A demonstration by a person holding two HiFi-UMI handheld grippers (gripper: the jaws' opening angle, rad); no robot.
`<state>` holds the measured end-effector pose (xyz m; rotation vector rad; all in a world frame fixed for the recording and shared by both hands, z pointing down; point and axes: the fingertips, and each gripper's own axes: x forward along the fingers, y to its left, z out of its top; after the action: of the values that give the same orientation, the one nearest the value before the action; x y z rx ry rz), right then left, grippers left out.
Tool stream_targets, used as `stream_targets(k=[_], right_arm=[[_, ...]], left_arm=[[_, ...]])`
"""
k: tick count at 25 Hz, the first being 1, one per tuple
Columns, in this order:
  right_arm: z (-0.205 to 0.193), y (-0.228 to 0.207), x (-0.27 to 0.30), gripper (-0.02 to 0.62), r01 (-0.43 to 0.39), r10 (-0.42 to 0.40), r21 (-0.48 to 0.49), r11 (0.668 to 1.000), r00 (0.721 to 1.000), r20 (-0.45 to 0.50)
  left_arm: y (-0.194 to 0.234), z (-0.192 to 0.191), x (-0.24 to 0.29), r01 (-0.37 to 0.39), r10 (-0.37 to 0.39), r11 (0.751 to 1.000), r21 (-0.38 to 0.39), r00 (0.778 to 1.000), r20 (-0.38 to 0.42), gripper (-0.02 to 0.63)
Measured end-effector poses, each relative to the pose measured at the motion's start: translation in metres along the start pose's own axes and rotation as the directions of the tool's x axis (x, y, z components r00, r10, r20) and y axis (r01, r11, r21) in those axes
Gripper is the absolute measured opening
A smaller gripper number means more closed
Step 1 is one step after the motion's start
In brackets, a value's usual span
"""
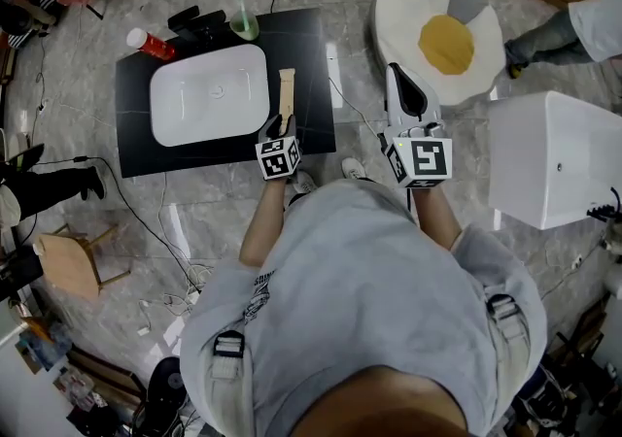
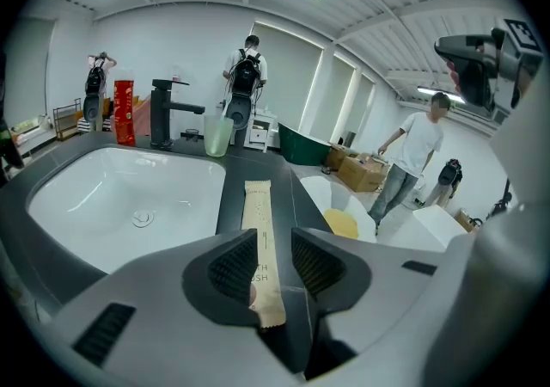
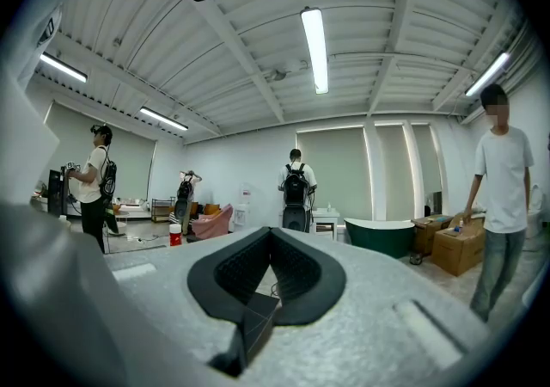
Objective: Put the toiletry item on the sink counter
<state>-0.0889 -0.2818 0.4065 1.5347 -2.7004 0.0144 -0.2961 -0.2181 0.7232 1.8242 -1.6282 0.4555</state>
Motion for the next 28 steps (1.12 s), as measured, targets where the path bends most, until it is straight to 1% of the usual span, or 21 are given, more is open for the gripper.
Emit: stream_targets(k=[7,15,28], right_arm=[[-0.002,0.008,0.004,0.005,-0.026,0.026,0.001,1.0,1.0,0.003],[-0.003,0.015,0.009,0.005,-0.05,0.05,0.007,0.999,0.999,0.006],[-0.004,0.016,0.008,0.005,-0.067,0.066,0.019,0.998,0.998,0.004]], left_arm=[[0.003,0.013,-0.015,-0.02,0.021,1.0,-0.016,0.998,0.053,0.109],[0.01,0.029,-0.03,-0.051,0.055,0.998,-0.044,0.991,0.118,0.034],[0.003,0.062,-0.055,-0.068,0.08,0.996,-0.06,0.972,0.219,0.006]])
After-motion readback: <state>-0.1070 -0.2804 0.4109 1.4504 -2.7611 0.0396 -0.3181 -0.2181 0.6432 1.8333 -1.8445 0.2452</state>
